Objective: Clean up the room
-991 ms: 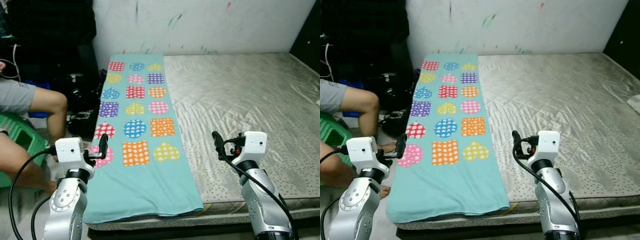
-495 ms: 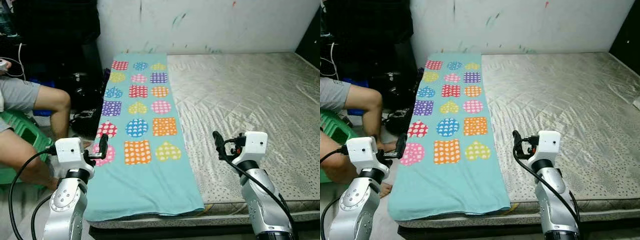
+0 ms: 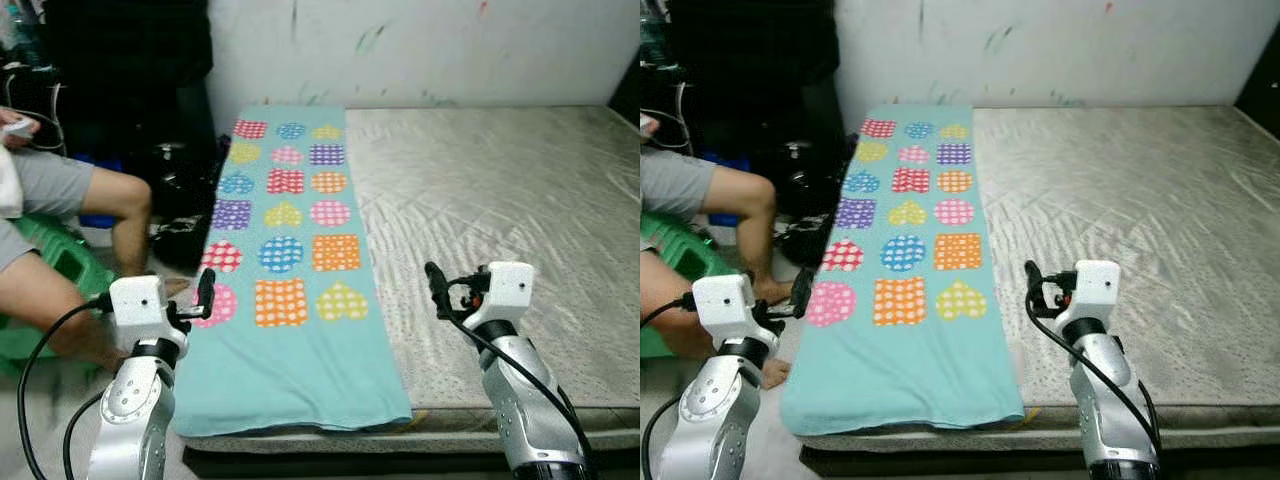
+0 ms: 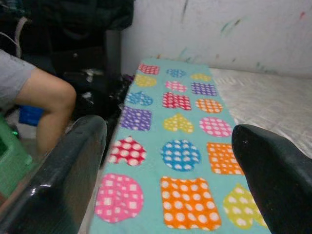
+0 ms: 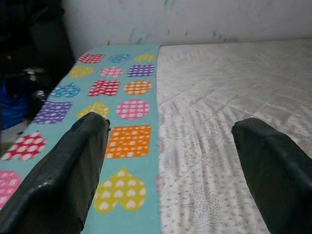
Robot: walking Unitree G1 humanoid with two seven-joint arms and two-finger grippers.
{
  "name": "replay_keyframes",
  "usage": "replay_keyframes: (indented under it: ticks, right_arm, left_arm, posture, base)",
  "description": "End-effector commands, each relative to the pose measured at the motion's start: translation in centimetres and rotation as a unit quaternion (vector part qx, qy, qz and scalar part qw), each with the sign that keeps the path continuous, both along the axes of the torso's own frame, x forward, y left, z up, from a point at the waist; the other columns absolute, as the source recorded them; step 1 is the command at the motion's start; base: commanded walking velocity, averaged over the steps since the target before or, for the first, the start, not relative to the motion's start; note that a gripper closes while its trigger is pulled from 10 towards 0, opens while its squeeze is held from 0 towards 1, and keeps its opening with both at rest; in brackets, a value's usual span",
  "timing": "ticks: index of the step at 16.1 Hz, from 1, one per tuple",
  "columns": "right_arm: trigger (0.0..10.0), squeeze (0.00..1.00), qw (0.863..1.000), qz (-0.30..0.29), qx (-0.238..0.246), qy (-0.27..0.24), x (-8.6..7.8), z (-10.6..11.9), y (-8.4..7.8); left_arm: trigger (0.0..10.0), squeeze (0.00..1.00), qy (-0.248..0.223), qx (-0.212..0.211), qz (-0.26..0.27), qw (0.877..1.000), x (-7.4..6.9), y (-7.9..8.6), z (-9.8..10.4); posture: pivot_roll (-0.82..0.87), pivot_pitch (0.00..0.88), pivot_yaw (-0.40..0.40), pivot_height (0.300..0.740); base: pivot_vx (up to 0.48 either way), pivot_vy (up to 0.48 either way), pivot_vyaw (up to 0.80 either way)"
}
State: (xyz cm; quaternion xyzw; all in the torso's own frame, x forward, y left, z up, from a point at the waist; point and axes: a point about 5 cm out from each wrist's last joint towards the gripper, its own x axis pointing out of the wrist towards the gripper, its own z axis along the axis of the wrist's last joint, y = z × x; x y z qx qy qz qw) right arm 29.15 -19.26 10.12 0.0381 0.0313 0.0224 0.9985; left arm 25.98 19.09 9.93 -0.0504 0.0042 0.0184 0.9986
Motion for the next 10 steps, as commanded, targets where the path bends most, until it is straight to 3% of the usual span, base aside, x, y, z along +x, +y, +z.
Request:
replay_keyframes:
  ticks: [1, 10]
  right_arm:
    - [10.0, 0.0, 1.0, 0.001, 0.001, -0.003, 0.29, 0.42, -0.03]
    - [10.0, 0.0, 1.0, 0.002, 0.002, 0.0, 0.24, 0.28, 0.12]
  left_arm:
    - [10.0, 0.0, 0.003, 0.002, -0.01, 1.0, 0.16, -0.45, -0.12]
    - [10.0, 0.0, 0.005, 0.007, -0.012, 1.0, 0.08, -0.5, -0.21]
  posture:
    - [-0.04, 0.024, 0.002, 0.74]
    - [-0.04, 0.028, 0.003, 0.74]
  base:
    - [0.0, 0.0, -0.42]
    - [0.0, 0.0, -0.05]
